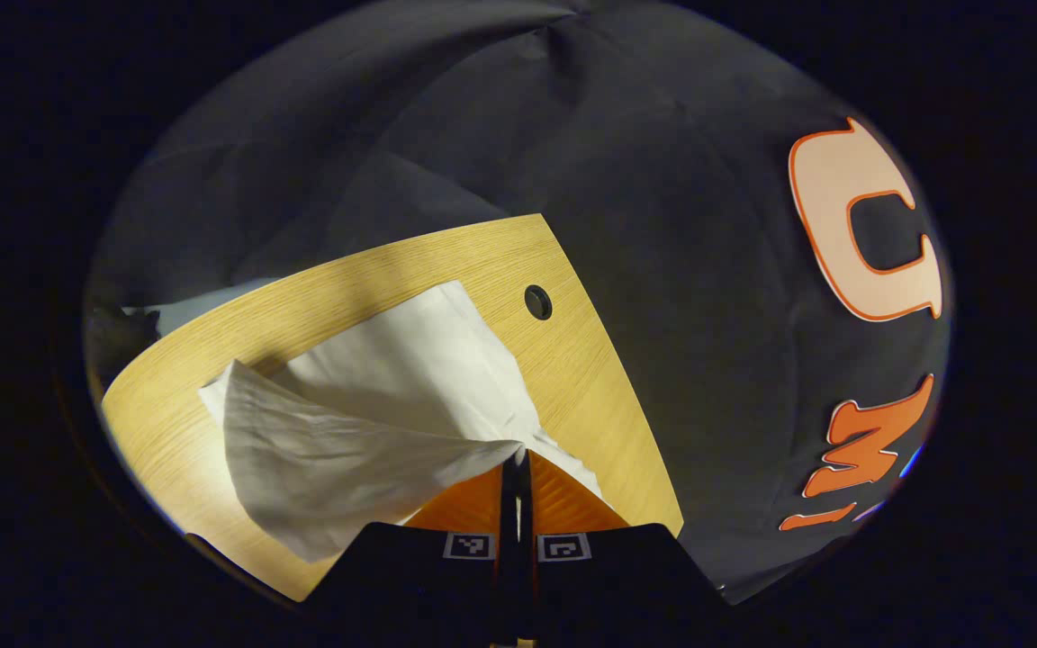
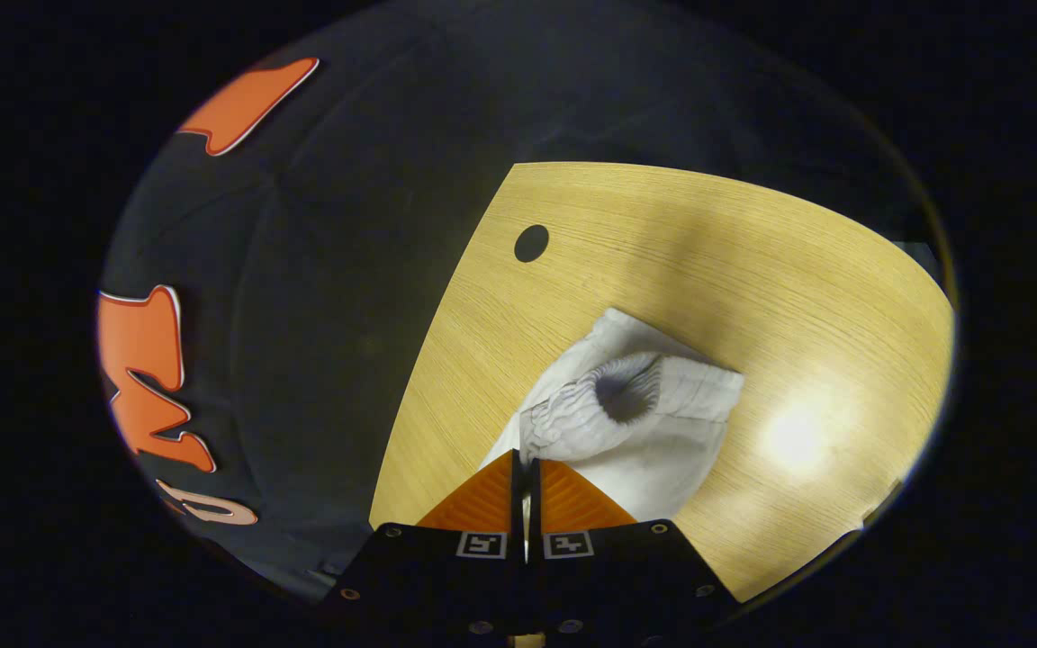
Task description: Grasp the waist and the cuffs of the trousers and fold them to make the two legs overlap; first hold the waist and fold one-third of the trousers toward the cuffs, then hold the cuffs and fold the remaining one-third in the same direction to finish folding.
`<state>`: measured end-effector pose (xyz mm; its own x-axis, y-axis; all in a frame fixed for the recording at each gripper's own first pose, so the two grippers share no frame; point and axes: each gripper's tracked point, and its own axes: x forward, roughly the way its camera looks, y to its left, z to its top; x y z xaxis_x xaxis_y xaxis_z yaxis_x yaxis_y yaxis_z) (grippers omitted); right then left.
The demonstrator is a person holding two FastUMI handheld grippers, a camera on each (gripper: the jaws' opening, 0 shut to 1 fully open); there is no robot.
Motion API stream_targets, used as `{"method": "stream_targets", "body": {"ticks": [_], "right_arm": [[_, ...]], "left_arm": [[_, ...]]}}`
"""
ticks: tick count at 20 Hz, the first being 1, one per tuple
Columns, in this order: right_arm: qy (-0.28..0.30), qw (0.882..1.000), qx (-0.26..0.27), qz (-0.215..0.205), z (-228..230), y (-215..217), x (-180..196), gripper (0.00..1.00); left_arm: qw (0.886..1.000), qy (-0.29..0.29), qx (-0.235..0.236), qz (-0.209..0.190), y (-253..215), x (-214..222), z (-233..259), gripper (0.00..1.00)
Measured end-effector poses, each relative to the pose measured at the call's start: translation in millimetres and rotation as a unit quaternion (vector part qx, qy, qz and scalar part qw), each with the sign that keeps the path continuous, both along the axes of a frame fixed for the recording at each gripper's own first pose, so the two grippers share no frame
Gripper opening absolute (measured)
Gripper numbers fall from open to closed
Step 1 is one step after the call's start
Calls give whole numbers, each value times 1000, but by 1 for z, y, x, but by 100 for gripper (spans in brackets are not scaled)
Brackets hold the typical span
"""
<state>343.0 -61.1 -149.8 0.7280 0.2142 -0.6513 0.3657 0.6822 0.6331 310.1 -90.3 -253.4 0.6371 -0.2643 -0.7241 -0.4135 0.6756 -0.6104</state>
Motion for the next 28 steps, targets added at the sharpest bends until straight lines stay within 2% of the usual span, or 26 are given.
{"method": "stream_targets", "body": {"ticks": [4,7,11,12,13,14,15,16,17,18,20,25,28], "right_arm": [[28,999,-28,-9,-31,6,46,1],[56,997,-44,-15,-56,8,55,2],[59,996,-58,-19,-62,8,54,4],[54,997,-54,-21,-60,10,55,16],[50,997,-55,-23,-57,10,55,38],[48,997,-61,-24,-55,8,52,60],[48,996,-68,-22,-55,9,49,82],[49,996,-76,-18,-55,9,46,99],[50,995,-84,-9,-57,10,42,99],[49,994,-94,0,-56,12,36,99],[48,993,-110,21,-55,20,25,99],[18,990,-121,63,-26,38,-7,99],[7,987,-130,92,-8,43,-33,99]], "left_arm": [[999,46,4,-18,-5,44,-44,4],[994,99,31,-38,-4,54,-74,4],[989,117,61,-60,0,55,-91,5],[989,118,70,-59,2,57,-94,6],[988,116,81,-58,5,59,-95,15],[986,120,101,-60,13,56,-93,9],[984,115,115,-76,16,56,-93,12],[981,114,133,-84,22,53,-91,23],[982,106,129,-88,20,54,-85,43],[983,102,123,-93,16,52,-78,47],[982,89,136,-100,20,47,-62,100],[979,30,151,-134,1,22,-12,99],[967,-3,184,-178,-20,-6,17,99]]}}
